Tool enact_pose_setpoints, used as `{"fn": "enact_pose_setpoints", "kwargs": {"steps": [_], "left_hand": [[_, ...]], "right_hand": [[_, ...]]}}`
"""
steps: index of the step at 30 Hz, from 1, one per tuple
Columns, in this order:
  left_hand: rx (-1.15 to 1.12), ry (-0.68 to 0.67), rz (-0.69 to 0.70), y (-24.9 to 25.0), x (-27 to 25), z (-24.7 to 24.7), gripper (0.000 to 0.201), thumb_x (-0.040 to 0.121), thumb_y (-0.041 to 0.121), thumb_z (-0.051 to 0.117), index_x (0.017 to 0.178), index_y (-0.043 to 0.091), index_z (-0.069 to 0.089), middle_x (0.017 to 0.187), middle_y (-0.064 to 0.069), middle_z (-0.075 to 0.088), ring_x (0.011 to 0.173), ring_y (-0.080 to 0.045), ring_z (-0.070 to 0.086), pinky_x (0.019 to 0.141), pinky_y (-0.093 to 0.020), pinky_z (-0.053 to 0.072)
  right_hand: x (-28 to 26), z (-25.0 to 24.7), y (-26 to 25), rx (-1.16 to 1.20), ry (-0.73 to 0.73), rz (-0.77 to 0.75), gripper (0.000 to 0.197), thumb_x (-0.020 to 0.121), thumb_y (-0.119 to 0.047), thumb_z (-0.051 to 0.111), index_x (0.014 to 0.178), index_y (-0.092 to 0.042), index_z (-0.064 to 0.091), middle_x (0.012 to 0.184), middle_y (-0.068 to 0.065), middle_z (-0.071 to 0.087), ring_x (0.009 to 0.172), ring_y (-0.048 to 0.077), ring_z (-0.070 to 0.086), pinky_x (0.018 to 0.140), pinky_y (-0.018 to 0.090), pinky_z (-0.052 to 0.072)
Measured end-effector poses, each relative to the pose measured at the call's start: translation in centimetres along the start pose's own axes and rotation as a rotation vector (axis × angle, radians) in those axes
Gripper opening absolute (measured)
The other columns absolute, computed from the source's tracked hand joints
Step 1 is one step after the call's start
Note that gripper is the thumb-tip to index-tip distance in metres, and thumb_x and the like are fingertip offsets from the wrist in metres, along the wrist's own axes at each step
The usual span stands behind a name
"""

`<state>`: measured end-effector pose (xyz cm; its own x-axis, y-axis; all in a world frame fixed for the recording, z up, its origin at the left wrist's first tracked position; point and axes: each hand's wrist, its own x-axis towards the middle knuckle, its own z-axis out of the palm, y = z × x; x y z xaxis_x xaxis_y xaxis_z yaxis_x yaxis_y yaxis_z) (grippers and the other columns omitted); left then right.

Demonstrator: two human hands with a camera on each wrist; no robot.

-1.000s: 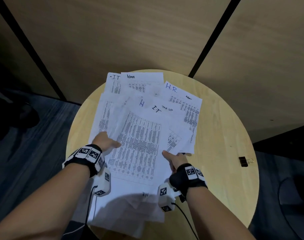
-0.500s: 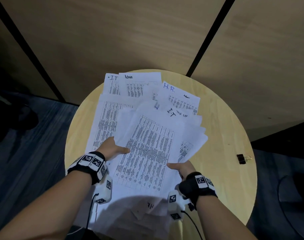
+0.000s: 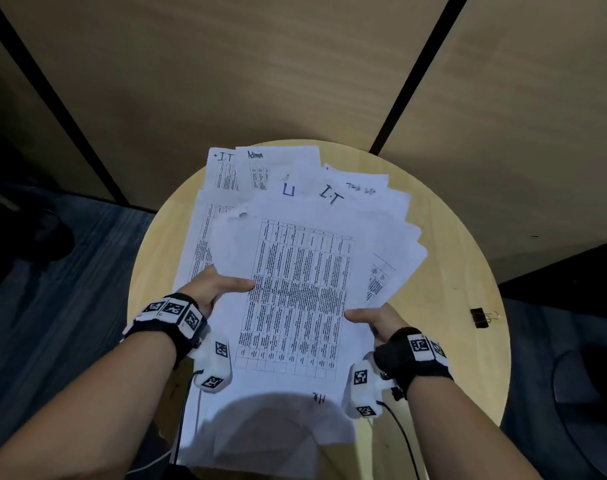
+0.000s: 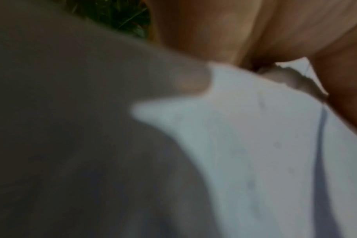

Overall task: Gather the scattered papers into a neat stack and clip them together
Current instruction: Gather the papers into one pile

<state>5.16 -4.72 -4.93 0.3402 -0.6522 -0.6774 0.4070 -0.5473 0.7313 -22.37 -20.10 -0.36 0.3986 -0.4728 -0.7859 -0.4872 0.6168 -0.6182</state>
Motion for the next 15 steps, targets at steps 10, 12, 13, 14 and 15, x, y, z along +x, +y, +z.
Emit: {"fn": "enact_pose_setpoints", "kwargs": {"steps": [10, 12, 13, 14, 15], "left_hand": [[0.419, 0.218, -0.006, 2.7, -3.3, 4.9, 0.089, 0.074, 0.035, 0.075, 0.139, -0.006, 0.029, 0.144, -0.024, 0.038, 0.133, -0.038, 0.038, 0.104, -0.044, 0.037], [0.312, 0.165, 0.073, 2.4, -3.3, 4.9, 0.084, 0.069, 0.024, 0.08, 0.137, 0.003, 0.036, 0.14, -0.014, 0.046, 0.13, -0.03, 0.042, 0.106, -0.037, 0.035], [0.232, 0.125, 0.095, 2.3, -3.5, 4.8, 0.082, 0.064, 0.021, 0.083, 0.133, 0.007, 0.041, 0.132, -0.011, 0.053, 0.124, -0.027, 0.048, 0.102, -0.033, 0.036], [0.166, 0.086, 0.099, 2.1, -4.0, 4.6, 0.086, 0.057, 0.025, 0.087, 0.13, 0.01, 0.045, 0.124, -0.009, 0.06, 0.119, -0.025, 0.053, 0.101, -0.032, 0.036], [0.127, 0.061, 0.097, 2.2, -4.5, 4.3, 0.09, 0.049, 0.03, 0.09, 0.127, 0.012, 0.048, 0.116, -0.012, 0.065, 0.117, -0.028, 0.056, 0.103, -0.033, 0.036]], "right_hand": [[2.2, 2.6, -0.2, -0.422, 0.271, 0.05, 0.042, 0.072, -0.022, 0.08, 0.093, -0.018, 0.044, 0.07, 0.006, 0.048, 0.056, 0.018, 0.05, 0.063, 0.031, 0.044], [2.4, 2.1, 0.3, -0.346, 0.296, 0.023, 0.042, 0.075, -0.015, 0.078, 0.104, -0.014, 0.046, 0.083, 0.008, 0.052, 0.066, 0.017, 0.061, 0.066, 0.025, 0.045], [1.9, 1.8, 0.5, -0.309, 0.28, 0.0, 0.039, 0.076, -0.013, 0.077, 0.106, -0.008, 0.052, 0.092, 0.009, 0.057, 0.075, 0.015, 0.065, 0.07, 0.023, 0.046], [1.0, 1.4, 0.5, -0.245, 0.255, -0.015, 0.044, 0.078, -0.011, 0.075, 0.116, -0.004, 0.054, 0.11, 0.01, 0.06, 0.097, 0.016, 0.065, 0.079, 0.024, 0.044], [0.2, 0.8, 0.7, -0.165, 0.235, -0.034, 0.055, 0.08, -0.008, 0.072, 0.129, -0.003, 0.049, 0.127, 0.01, 0.055, 0.12, 0.02, 0.053, 0.092, 0.028, 0.038]]}}
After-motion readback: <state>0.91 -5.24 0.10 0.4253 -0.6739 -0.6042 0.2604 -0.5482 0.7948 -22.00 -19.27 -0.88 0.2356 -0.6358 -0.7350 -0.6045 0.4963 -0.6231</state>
